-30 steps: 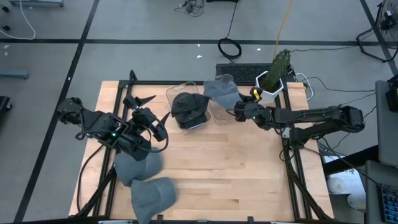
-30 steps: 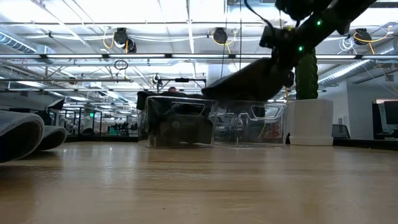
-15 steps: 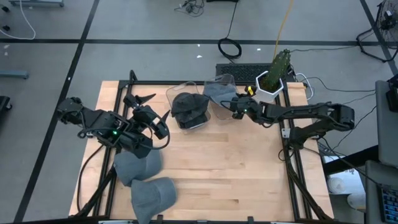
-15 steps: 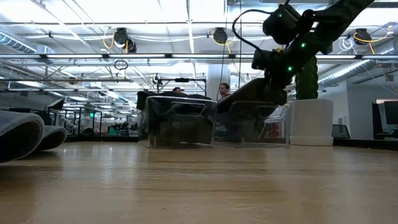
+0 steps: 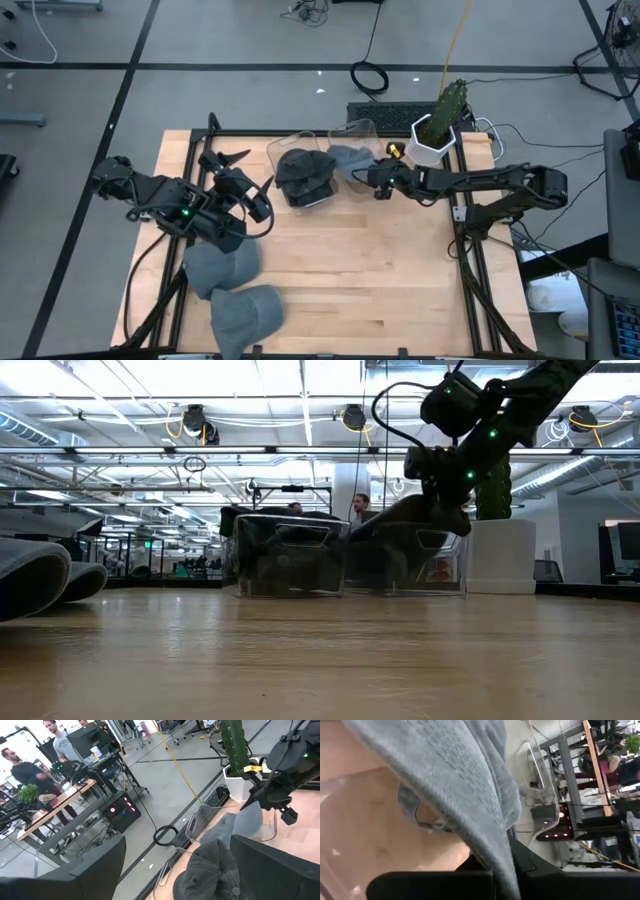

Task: Pick & Place hat
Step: Put the top gray cap into the right transparent bin

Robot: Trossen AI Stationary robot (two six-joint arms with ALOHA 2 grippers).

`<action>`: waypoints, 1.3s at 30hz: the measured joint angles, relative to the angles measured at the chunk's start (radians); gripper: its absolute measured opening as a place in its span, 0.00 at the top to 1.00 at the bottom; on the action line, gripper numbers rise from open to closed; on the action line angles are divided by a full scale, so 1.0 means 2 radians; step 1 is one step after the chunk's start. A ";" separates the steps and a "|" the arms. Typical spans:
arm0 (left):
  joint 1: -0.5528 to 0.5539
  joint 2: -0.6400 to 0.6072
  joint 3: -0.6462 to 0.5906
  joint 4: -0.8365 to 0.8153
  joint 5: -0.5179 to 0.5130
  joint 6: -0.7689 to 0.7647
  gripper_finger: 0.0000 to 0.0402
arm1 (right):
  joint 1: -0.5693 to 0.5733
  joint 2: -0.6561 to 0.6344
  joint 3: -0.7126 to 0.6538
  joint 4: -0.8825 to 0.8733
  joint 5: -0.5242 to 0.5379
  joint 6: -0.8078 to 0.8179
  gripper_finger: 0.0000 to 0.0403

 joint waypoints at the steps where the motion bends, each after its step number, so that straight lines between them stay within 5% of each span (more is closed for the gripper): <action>1: 0.000 0.000 0.000 0.000 0.000 0.000 0.09 | 0.000 0.000 0.000 -0.004 0.002 -0.002 1.00; 16: 0.000 0.000 0.000 0.000 0.000 -0.001 0.09 | 0.013 0.000 0.000 -0.008 0.142 0.016 0.99; 27: 0.000 0.000 0.000 0.000 0.000 0.000 0.09 | 0.080 0.000 0.002 0.051 0.294 -0.142 1.00; 34: 0.000 0.000 0.000 -0.001 0.003 0.000 0.09 | 0.097 0.000 0.002 0.032 0.345 -0.213 1.00; 39: 0.000 0.000 -0.008 -0.001 0.003 -0.002 0.09 | 0.099 0.000 0.002 0.032 0.330 -0.214 1.00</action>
